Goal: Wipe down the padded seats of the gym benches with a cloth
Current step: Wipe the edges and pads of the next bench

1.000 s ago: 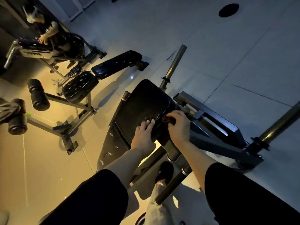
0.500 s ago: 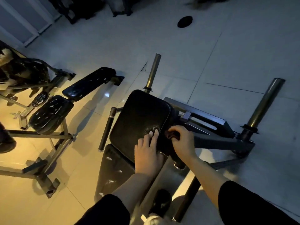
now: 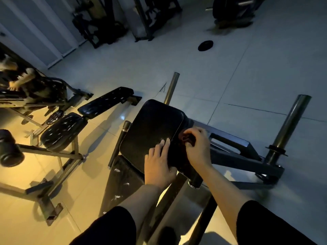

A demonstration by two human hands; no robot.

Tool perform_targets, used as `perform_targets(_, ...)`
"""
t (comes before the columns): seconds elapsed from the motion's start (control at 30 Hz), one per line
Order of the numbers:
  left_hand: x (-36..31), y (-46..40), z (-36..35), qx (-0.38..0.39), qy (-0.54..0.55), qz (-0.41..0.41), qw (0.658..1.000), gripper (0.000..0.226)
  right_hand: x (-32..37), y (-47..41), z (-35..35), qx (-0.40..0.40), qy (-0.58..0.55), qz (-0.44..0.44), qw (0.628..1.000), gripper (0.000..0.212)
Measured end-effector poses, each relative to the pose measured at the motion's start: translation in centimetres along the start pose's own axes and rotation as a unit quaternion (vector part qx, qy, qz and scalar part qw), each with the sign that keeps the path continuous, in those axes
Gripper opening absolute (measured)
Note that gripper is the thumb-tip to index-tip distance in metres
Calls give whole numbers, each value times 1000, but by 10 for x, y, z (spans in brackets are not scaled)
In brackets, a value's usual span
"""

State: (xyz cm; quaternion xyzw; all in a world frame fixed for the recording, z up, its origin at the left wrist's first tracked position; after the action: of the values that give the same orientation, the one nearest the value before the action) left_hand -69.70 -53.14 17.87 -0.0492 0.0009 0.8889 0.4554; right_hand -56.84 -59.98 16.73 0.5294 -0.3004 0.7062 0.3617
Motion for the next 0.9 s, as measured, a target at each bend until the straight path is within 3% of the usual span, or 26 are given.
perform_targets(0.13,10,1,-11,-88,-19,-52,995,76,-27,23,-33,36,-8,66,997,40)
perform_targets(0.37,28,-1,-18,-197,10,-148,969,57,-41,9,-42,-118,-54,163,978,34)
perform_targets(0.47,33,-7,-17,-198,-6,-173,965,54,-56,24,-57,-110,-25,199,974,35)
perform_targets(0.63,39,-8,-14,-179,-35,-216,959,57,-46,-1,-43,-224,-61,215,949,34)
perform_targets(0.73,44,-8,-10,-165,-45,-258,951,57,-50,7,-54,-187,-9,291,938,35)
perform_targets(0.9,47,-16,-6,-134,-27,-309,941,62,-46,-15,-39,-227,-21,322,919,32)
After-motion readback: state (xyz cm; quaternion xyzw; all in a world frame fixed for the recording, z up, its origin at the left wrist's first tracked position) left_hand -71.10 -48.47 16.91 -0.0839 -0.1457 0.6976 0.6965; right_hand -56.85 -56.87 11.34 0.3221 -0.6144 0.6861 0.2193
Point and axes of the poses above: each hand's wrist, its own y-axis away from the middle knuckle, its own z-axis out of the back of the hand, x = y × z, the point moved 4 cm from there along -y, towards the middle knuckle, and after that the axes turned 6 degrees about -z, right-handed, at the moved point
